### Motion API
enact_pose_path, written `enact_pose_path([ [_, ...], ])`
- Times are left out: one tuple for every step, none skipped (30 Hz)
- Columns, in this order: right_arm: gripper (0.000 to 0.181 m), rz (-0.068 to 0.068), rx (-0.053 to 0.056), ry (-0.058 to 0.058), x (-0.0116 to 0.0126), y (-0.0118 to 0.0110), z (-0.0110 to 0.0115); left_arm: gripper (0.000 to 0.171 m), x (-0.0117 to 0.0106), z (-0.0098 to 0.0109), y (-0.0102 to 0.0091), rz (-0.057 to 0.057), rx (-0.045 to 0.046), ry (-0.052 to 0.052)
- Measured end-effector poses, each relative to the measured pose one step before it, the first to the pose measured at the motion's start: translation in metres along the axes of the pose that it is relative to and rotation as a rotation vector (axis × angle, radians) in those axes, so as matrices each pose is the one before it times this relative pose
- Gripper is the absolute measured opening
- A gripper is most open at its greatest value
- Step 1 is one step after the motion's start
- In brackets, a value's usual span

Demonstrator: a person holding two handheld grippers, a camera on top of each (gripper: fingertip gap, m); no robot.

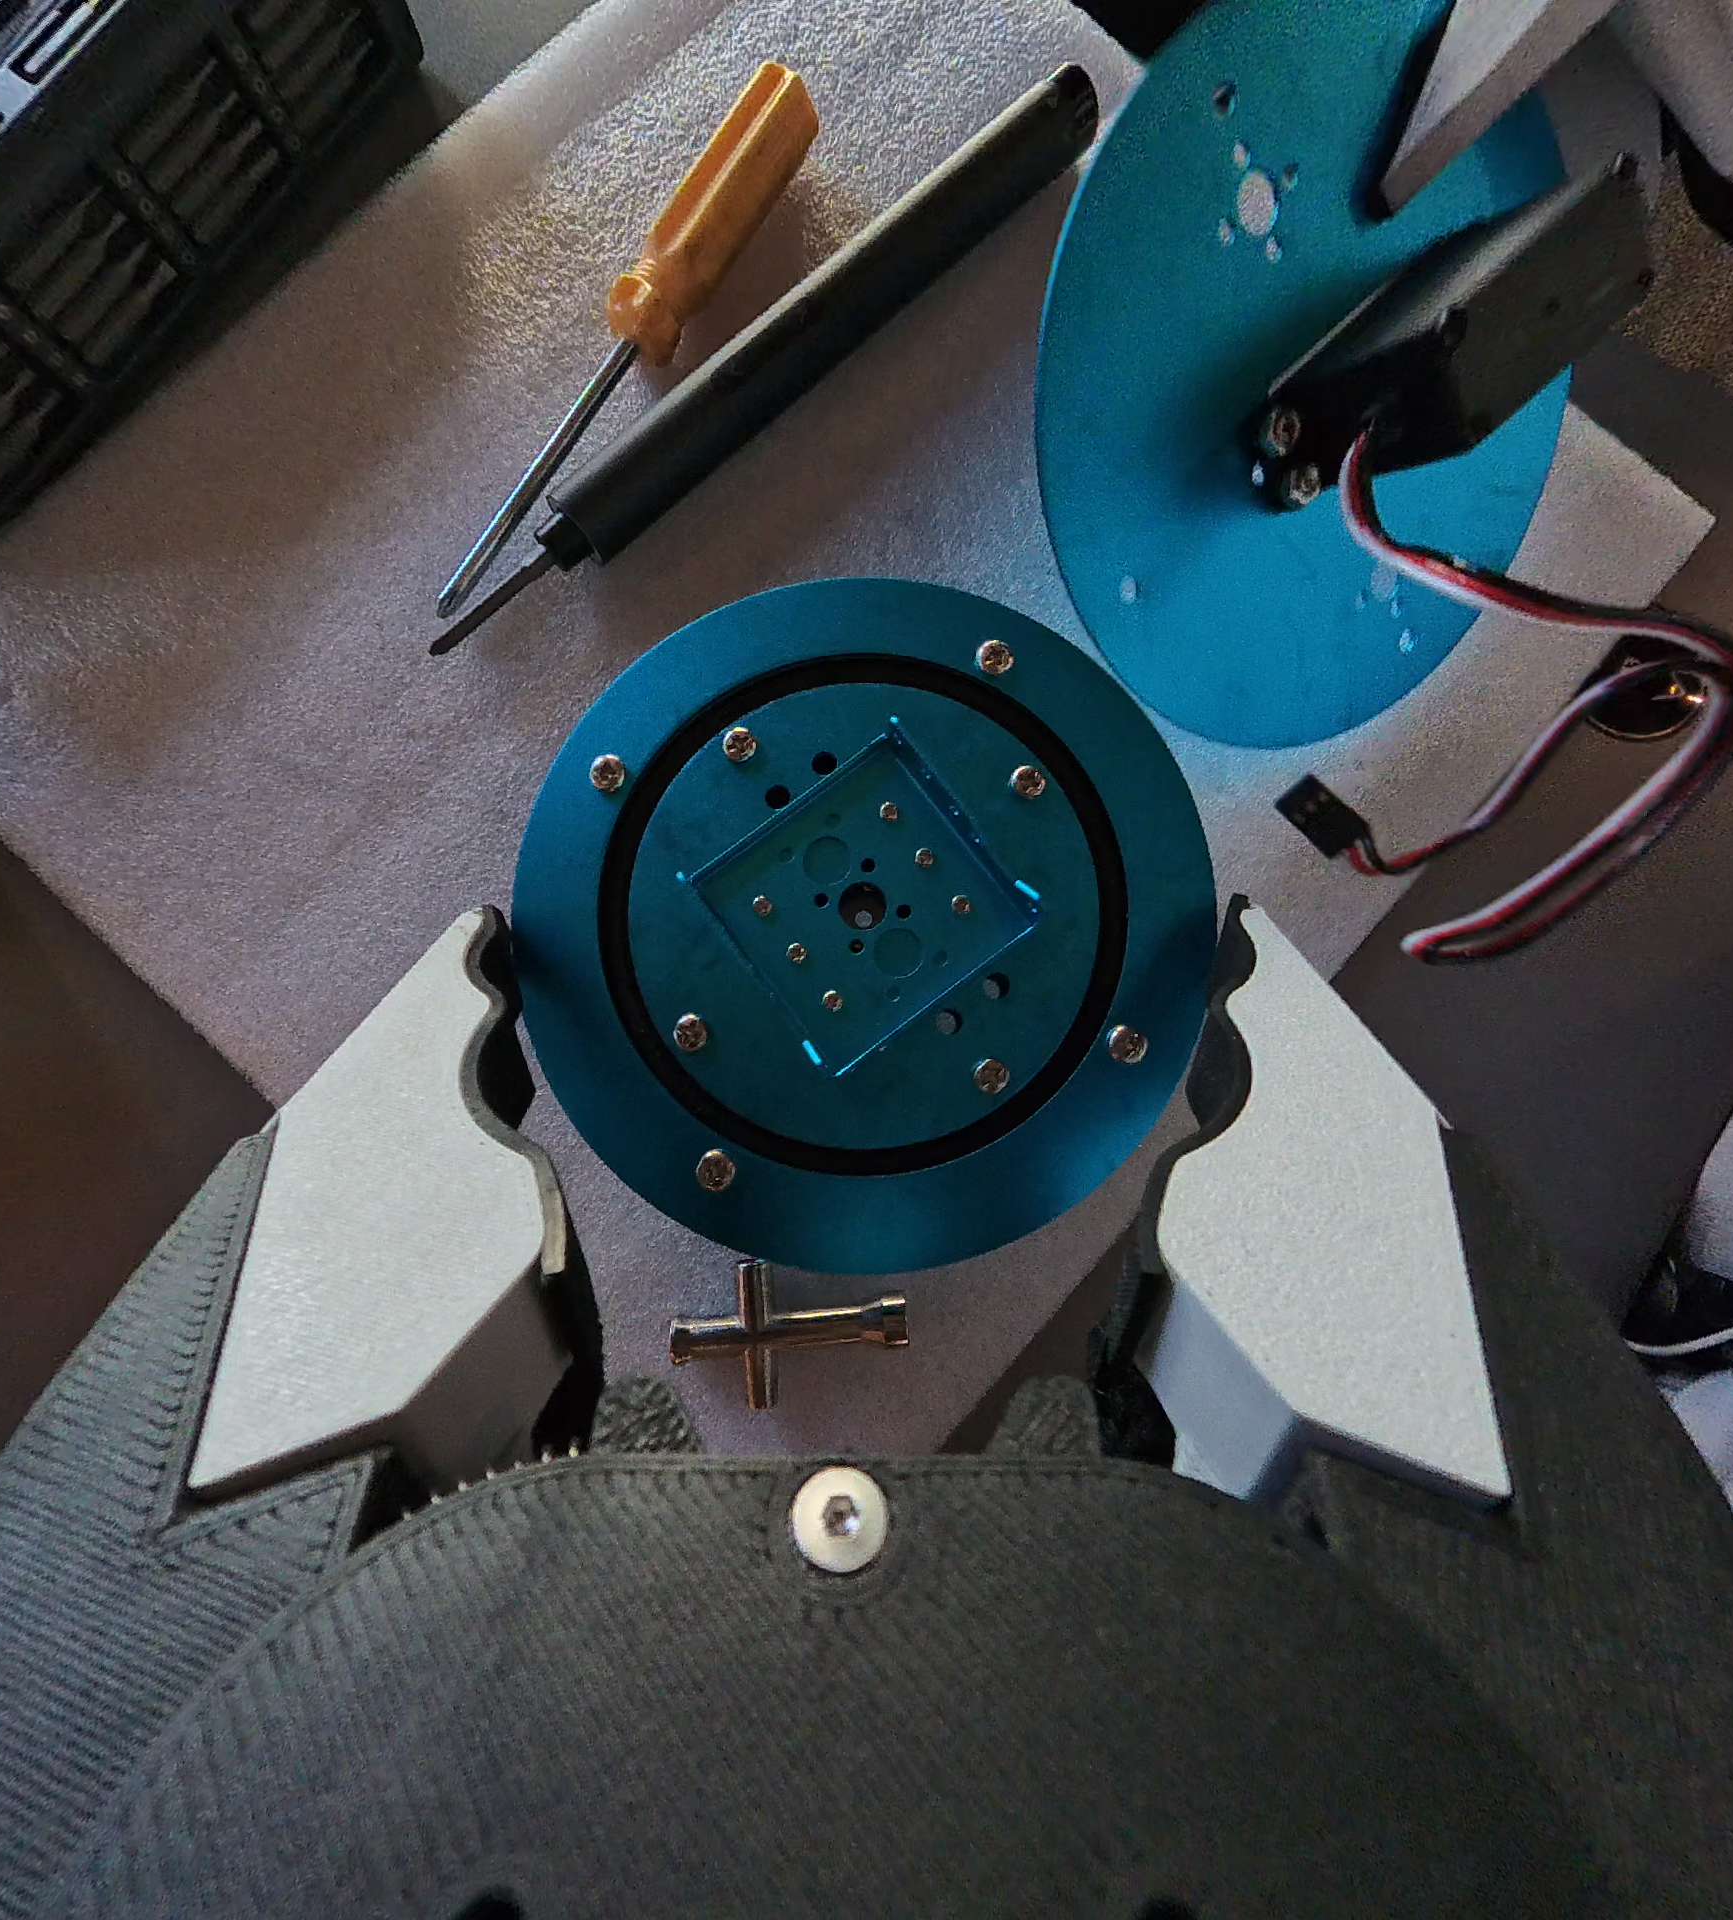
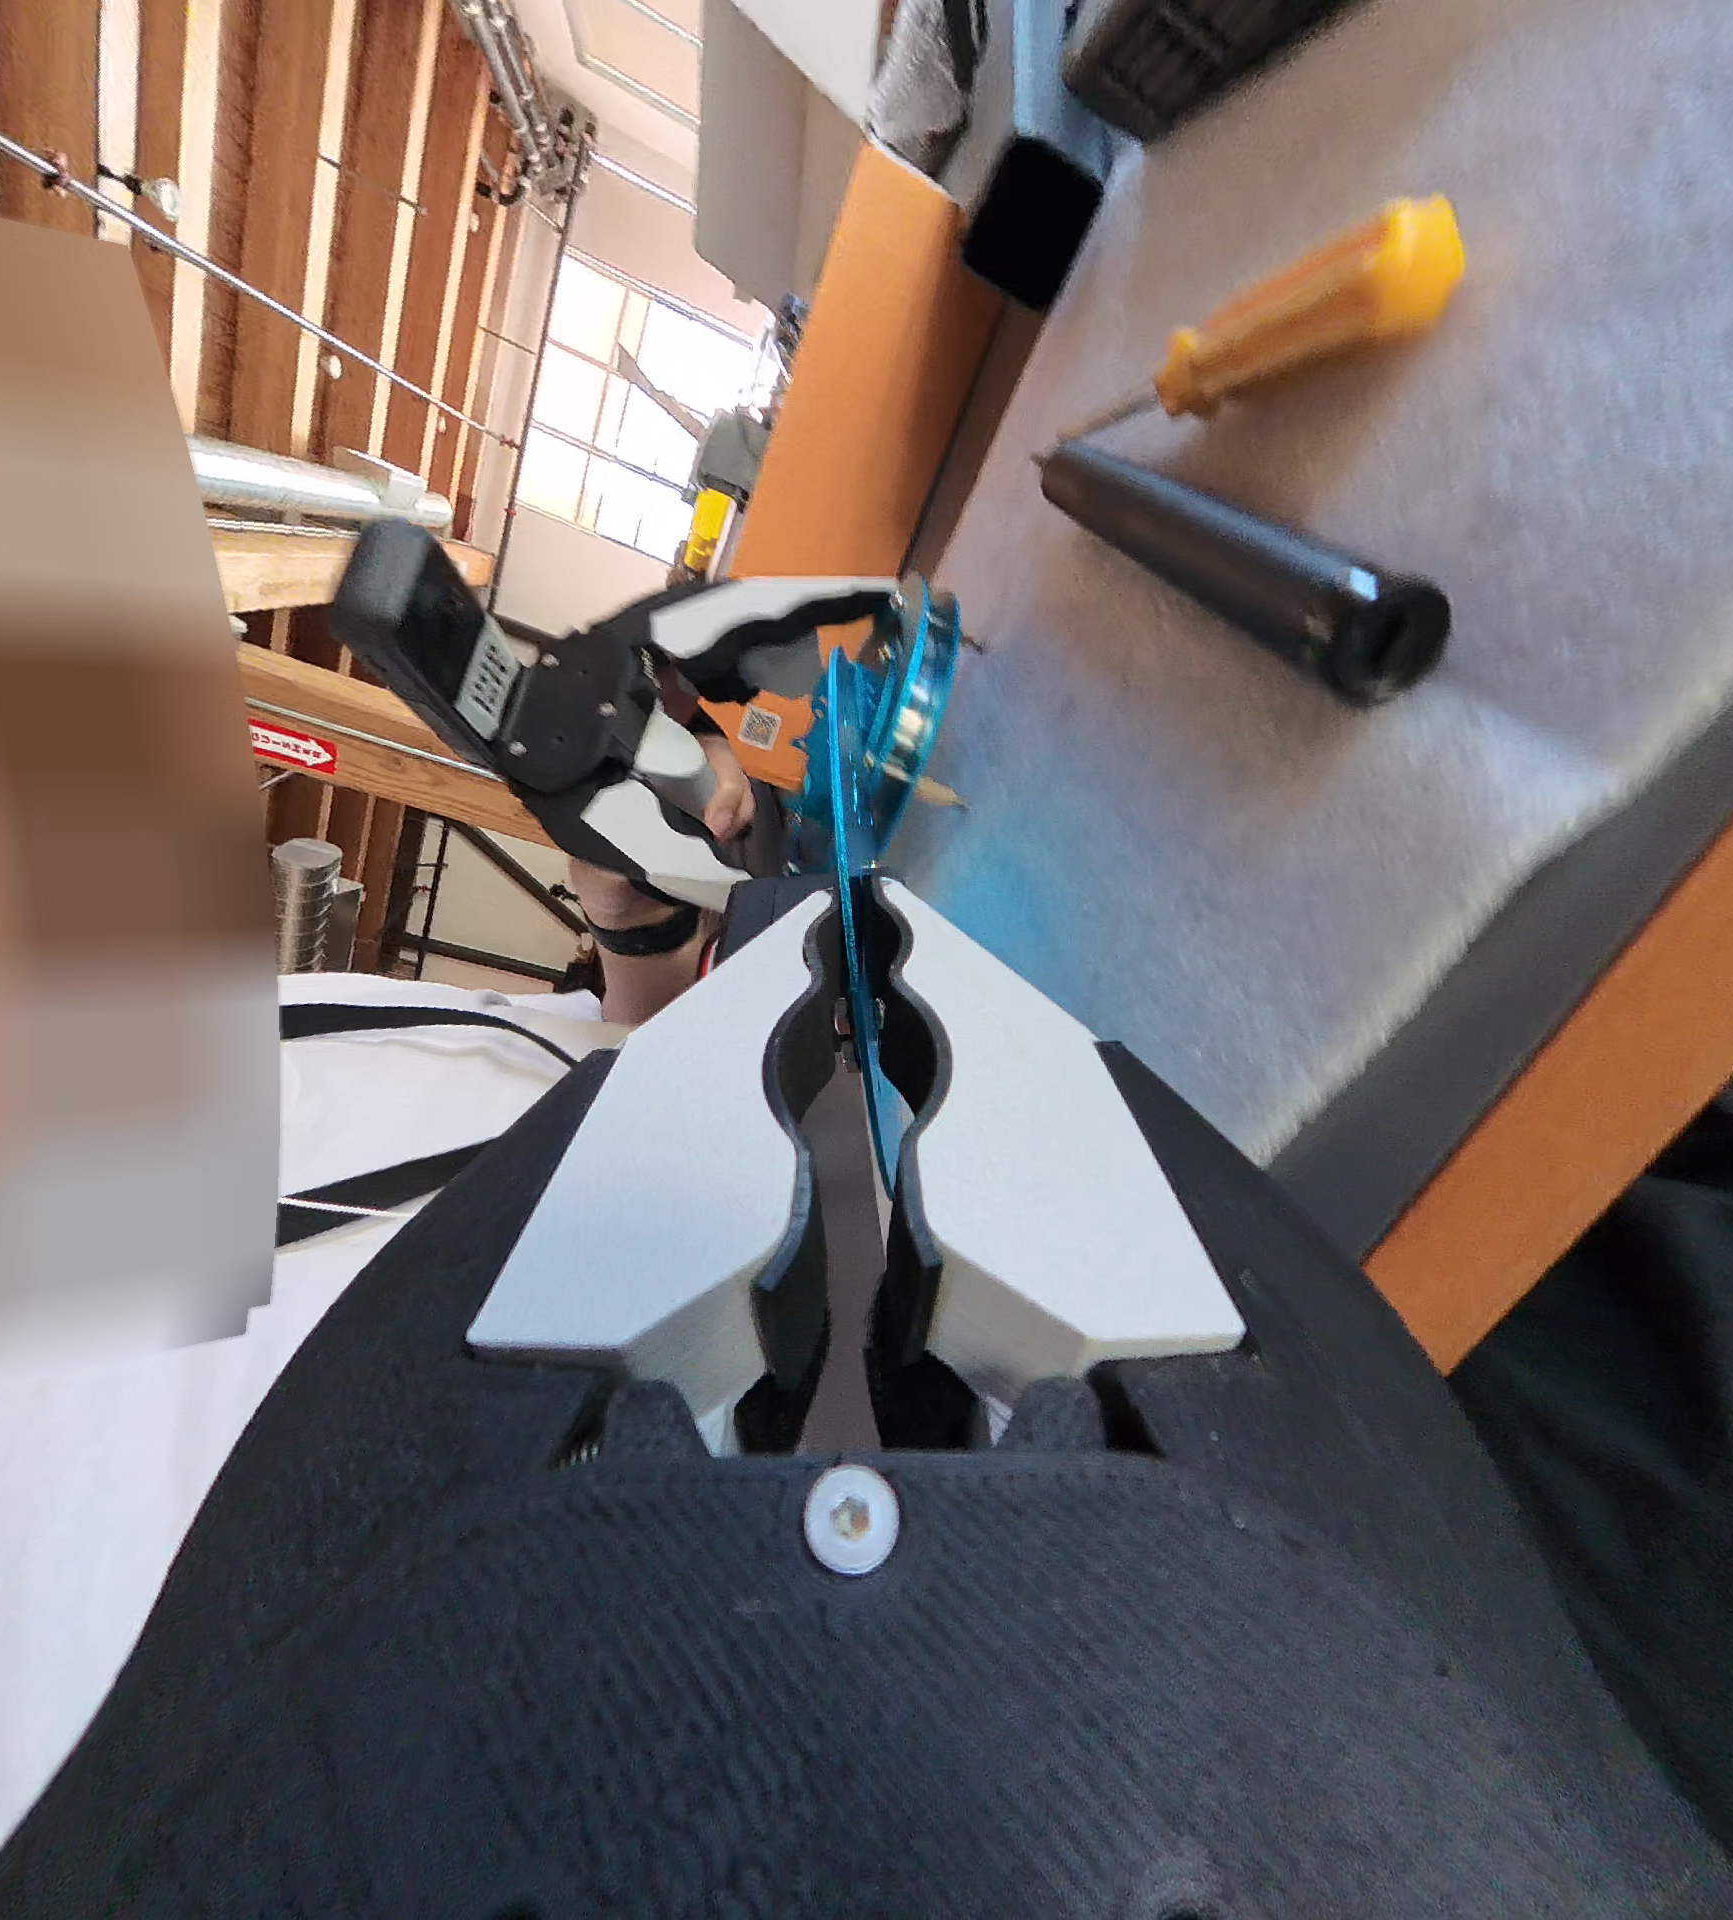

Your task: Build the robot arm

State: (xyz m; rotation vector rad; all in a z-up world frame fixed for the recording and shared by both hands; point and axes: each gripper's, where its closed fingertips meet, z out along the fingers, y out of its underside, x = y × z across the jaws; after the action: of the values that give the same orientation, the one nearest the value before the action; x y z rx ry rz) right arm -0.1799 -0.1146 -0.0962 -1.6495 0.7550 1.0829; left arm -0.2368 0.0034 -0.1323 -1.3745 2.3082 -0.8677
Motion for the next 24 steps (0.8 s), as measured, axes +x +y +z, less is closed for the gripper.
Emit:
enact_pose_path([
  [0.0,-0.0136,0.0091,-0.0061,-0.0025,-0.00455,-0.00149,0.131,-0.00003,0.00063,0.00079,-0.0083,0.00165,0.0047],
  [0.0,-0.0187,0.0078,-0.0025,-0.00187,-0.00462,-0.00138,0.131,-0.00013,0.00018,0.00015,-0.0135,0.00387,0.009],
  [0.0,-0.0242,0.0067,0.001,-0.00147,-0.0046,-0.00132,0.131,-0.00023,-0.00036,-0.00043,-0.0155,0.00638,0.0124],
  [0.0,-0.0242,0.0042,0.0041,-0.0007,-0.00429,-0.00094,0.13,-0.00037,-0.00118,-0.00132,-0.0198,0.01037,0.015],
  [0.0,-0.021,0.0041,0.0059,-0.0001,-0.00423,-0.00082,0.127,-0.00032,-0.00179,-0.00211,-0.0235,0.01476,0.0182],
  [0.0,-0.0203,0.006,0.0044,0.00025,-0.00422,-0.00072,0.125,0.00011,-0.00232,-0.00277,-0.0241,0.01777,0.0219],
  [0.0,-0.0216,0.009,-0.0006,-0.00023,-0.00433,-0.00071,0.124,0.00023,-0.00278,-0.00347,-0.0219,0.02162,0.0211],
  [0.0,-0.0177,0.0111,-0.0019,-0.00003,-0.00446,-0.00072,0.121,-0.00031,-0.00309,-0.00424,-0.0177,0.02604,0.0141],
  [0.0,-0.0185,0.013,0.0022,0.00041,-0.0046,-0.0004,0.118,-0.00105,-0.00331,-0.00485,-0.0126,0.02795,0.0057],
  [0.0,-0.028,0.0108,0.0065,0.00053,-0.00444,-0.00015,0.116,-0.00104,-0.00324,-0.00495,-0.0058,0.02567,0.0008],
  [0.0,-0.0332,0.0084,0.0069,0.00041,-0.00421,-0.00006,0.115,-0.00097,-0.00316,-0.00481,0.0007,0.02301,-0.0037],
  [0.0,-0.0297,0.007,0.0047,0.00002,-0.00389,0.0002,0.114,-0.00106,-0.0028,-0.00475,0.0053,0.02084,-0.008],
  [0.0,-0.0225,0.0066,-0.0018,-0.00036,-0.00377,0.00025,0.112,-0.00095,-0.00255,-0.0043,0.0079,0.01707,-0.0088],
  [0.0,-0.0136,0.0087,-0.0043,-0.00033,-0.00379,0.00032,0.111,-0.00029,-0.00193,-0.00377,0.0082,0.01354,-0.0062],
  [0.0,-0.0086,0.0102,-0.0053,-0.00057,-0.00363,0.0003,0.11,0.00067,-0.0016,-0.00358,0.0079,0.01175,-0.0009],
  [0.0,-0.0071,0.0078,-0.0072,-0.0009,-0.00288,0.00023,0.109,0.00165,-0.0012,-0.00325,0.0076,0.01107,0.0041],
  [0.0,-0.007,0.0045,-0.0067,-0.00113,-0.00195,0.00024,0.107,0.00203,-0.00084,-0.00294,0.0065,0.0106,0.005],
  [0.0,-0.0094,-0.0002,-0.0035,-0.00088,-0.00092,0.00034,0.106,0.00124,-0.00038,-0.00233,0.0051,0.00922,0.0003],
  [0.0,-0.0165,0.0001,0.0005,-0.0008,-0.0005,0.00034,0.104,0.00021,-0.00002,-0.00136,0.0045,0.00566,-0.0047],
  [0.0,-0.0201,0.0008,0.0037,-0.0009,-0.00025,0.00024,0.102,0.00006,0.0004,-0.00045,0.0041,0.00148,-0.0043],
  [0.0,-0.0215,-0.0017,0.0037,-0.0014,0.00034,0.00038,0.101,0.00042,0.00088,0.00033,0.0025,-0.00173,-0.001],
  [0.0,-0.0216,-0.0035,0.0029,-0.0018,0.00064,0.0003,0.1,0.00045,0.00114,0.00044,0.0003,-0.00318,0.0013],
  [0.0,-0.0221,-0.0037,0.0061,-0.00147,0.00046,0.00016,0.1,0.00052,0.0012,0.00053,-0.0011,-0.00245,0.0025],
  [0.0,-0.0257,-0.0026,0.0156,-0.00047,0.0003,0.00017,0.1,0.00065,0.00118,0.00019,-0.001,-0.00157,0.0042],
])
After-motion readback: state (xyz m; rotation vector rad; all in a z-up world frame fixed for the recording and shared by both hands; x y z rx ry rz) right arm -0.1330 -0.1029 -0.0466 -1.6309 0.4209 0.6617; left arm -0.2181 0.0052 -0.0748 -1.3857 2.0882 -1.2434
